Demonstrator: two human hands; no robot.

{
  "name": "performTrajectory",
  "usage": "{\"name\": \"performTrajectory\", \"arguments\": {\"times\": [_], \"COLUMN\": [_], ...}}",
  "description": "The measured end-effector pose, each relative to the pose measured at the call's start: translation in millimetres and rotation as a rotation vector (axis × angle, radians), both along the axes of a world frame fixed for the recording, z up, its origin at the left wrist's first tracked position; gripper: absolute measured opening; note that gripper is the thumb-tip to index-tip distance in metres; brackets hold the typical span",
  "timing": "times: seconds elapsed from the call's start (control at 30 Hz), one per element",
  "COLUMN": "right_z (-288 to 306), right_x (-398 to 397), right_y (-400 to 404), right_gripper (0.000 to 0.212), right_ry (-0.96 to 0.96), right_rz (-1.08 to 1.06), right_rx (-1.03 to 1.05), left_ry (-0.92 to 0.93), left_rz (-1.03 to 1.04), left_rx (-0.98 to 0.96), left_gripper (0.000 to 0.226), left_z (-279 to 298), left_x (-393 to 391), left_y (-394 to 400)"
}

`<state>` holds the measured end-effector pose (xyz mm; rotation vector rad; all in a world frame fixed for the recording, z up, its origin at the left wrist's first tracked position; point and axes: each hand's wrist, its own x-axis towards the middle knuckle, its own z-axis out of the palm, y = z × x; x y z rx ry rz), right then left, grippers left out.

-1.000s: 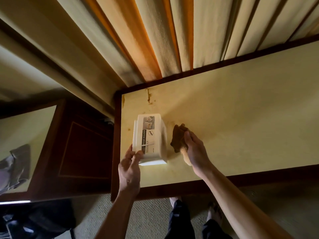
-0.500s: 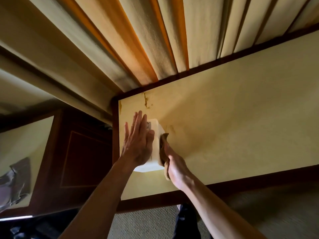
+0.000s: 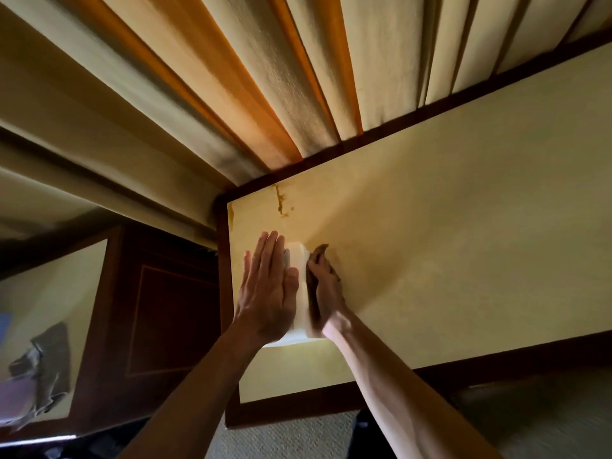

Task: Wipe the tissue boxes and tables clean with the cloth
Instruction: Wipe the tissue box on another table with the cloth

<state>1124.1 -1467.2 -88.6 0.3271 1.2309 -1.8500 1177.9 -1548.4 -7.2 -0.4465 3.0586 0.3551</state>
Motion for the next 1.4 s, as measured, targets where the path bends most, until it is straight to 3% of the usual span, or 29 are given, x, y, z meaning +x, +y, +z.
{"name": "performTrajectory", "arguments": {"times": [0.1,0.2,0.3,0.37,0.47,0.67,0.77,0.97,1.13,1.23,1.4], "right_z": [-1,14,38,50,52,44,39,31,29,29,34], "right_x": [-7,-12,-5,3,16,50,62,68,49,40,18], "right_y": [0,2,9,17,29,51,62,66,57,48,29], "right_gripper": [0.067,0.085,0.061,0.048,0.037,0.045,0.044,0.071,0.06,0.093,0.082], "right_ry": [0.012,0.194,0.352,0.43,0.364,0.332,0.346,0.284,0.196,0.169,0.167], "right_rz": [0.061,0.109,0.044,0.013,0.048,0.055,0.085,0.193,0.21,0.141,0.164], "right_rx": [-0.005,0.082,0.111,0.019,-0.136,-0.273,-0.217,-0.173,-0.099,0.026,0.12], "left_ry": [0.016,0.019,0.007,0.006,0.022,0.074,0.085,0.077,0.083,0.083,0.079], "left_rz": [-0.002,-0.005,-0.007,-0.01,-0.009,0.01,0.059,0.045,0.054,0.065,0.039], "left_rx": [0.012,0.012,0.0,0.001,0.016,0.044,0.099,0.058,0.077,0.099,0.108], "left_gripper": [0.069,0.069,0.07,0.07,0.069,0.072,0.068,0.066,0.066,0.065,0.065], "left_z": [-1,-2,-3,-3,-6,-15,-9,-10,-9,-9,-8], "left_x": [0,1,0,0,1,2,0,2,1,2,1], "left_y": [-1,-1,-1,0,-3,-10,-4,-5,-4,-4,-6]}}
